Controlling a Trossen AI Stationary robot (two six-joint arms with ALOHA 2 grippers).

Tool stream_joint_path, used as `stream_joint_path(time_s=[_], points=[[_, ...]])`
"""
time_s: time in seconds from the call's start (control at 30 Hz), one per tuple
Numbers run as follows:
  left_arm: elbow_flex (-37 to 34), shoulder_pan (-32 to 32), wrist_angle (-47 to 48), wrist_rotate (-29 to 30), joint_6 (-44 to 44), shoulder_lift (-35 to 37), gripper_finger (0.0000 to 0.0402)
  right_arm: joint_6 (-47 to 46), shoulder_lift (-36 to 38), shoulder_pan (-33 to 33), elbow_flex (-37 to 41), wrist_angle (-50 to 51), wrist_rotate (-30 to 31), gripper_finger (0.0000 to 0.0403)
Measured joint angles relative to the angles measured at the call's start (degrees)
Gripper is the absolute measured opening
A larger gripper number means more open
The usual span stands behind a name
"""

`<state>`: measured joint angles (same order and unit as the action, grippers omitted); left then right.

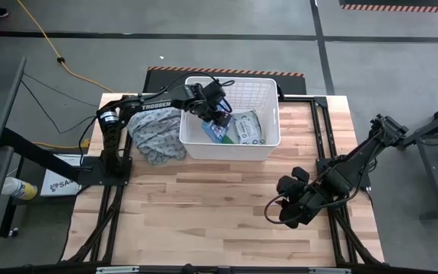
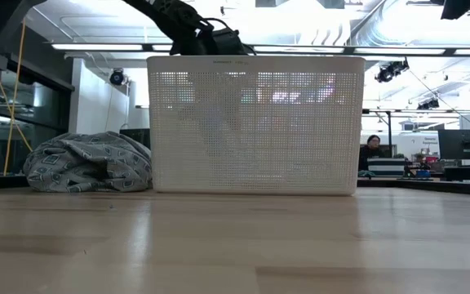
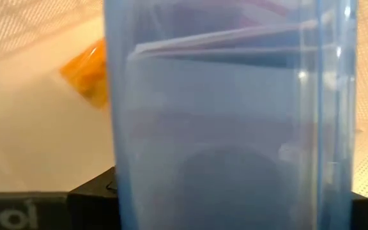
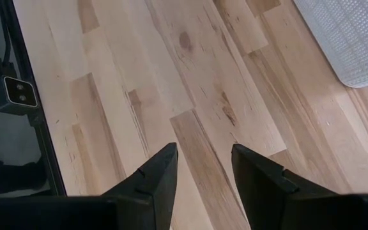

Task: Pick & place medical supplies in basket/bin
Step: Put the blue first aid kit into the white bin

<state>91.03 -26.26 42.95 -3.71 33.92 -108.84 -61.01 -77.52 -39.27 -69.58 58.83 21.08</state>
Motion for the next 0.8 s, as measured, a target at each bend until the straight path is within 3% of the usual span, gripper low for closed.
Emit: stream_joint_path(time_s=[0.23, 0.5, 0.63, 0.8], points=[[0.0, 0.0, -4.9, -1.7, -5.0, 0.0, 0.0255, 0.0, 0.0, 0.0, 0.0, 0.0, 0.0, 0.0141], [0.0, 0.0, -9.4, -3.7, -5.0, 0.0, 0.0259, 0.0, 0.0, 0.0, 0.0, 0.0, 0.0, 0.0141], [0.1, 0.0, -10.1, -4.7, -3.2, 0.0, 0.0297, 0.0, 0.0, 0.0, 0.0, 0.0, 0.0, 0.0141], [0.1, 0.0, -10.0, -5.2, -2.5, 0.0, 0.0382, 0.0, 0.0, 0.0, 0.0, 0.0, 0.0, 0.0141]])
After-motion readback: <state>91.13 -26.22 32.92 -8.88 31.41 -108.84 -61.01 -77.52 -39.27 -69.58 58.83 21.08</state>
